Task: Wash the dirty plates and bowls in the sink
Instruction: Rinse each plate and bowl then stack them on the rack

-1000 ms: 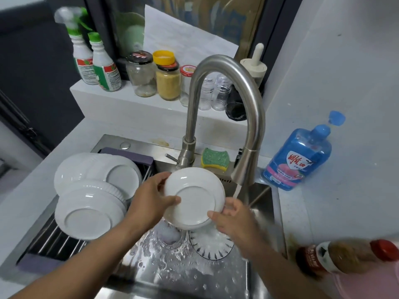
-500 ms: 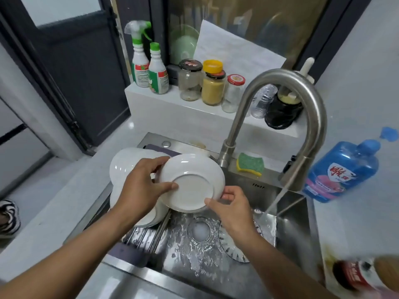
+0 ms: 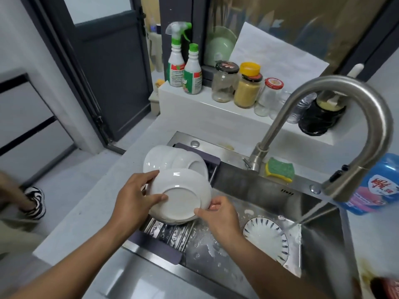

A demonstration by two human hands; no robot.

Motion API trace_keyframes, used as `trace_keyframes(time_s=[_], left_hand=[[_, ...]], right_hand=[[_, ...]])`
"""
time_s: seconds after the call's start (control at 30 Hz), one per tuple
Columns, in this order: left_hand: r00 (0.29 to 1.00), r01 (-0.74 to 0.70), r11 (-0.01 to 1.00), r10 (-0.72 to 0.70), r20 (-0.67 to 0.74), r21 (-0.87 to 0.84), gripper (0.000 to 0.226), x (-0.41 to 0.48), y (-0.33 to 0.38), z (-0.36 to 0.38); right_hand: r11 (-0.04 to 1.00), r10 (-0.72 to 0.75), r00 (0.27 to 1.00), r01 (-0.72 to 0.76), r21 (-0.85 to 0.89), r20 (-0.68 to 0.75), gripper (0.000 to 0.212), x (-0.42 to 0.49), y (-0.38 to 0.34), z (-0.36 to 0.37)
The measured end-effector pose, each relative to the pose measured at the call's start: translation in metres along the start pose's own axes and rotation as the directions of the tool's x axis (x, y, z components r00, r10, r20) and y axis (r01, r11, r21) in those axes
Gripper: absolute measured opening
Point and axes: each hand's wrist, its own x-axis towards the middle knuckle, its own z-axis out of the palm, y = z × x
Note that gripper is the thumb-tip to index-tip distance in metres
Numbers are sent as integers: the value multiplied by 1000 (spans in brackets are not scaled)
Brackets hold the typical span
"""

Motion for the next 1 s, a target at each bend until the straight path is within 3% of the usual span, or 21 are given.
trace_keyframes(time_s=[0.37, 0.53, 0.77, 1.0], left_hand=[[991, 132, 991, -132, -3, -8, 67, -6, -63, 4], [984, 178, 983, -177, 26, -44, 65, -4, -73, 12], [986, 155, 987, -156, 52, 30, 65, 1, -74, 12], [997, 68, 980, -75, 30, 187, 73, -3, -57, 24]], right_hand=[[977, 134, 990, -140, -162, -46, 44, 10, 18, 64], [951, 98, 992, -117, -287, -81, 44, 8, 13, 64], [912, 68, 995, -90, -401, -68, 48, 14, 13, 58], [924, 46, 998, -30, -382, 32, 52, 20, 17, 42]])
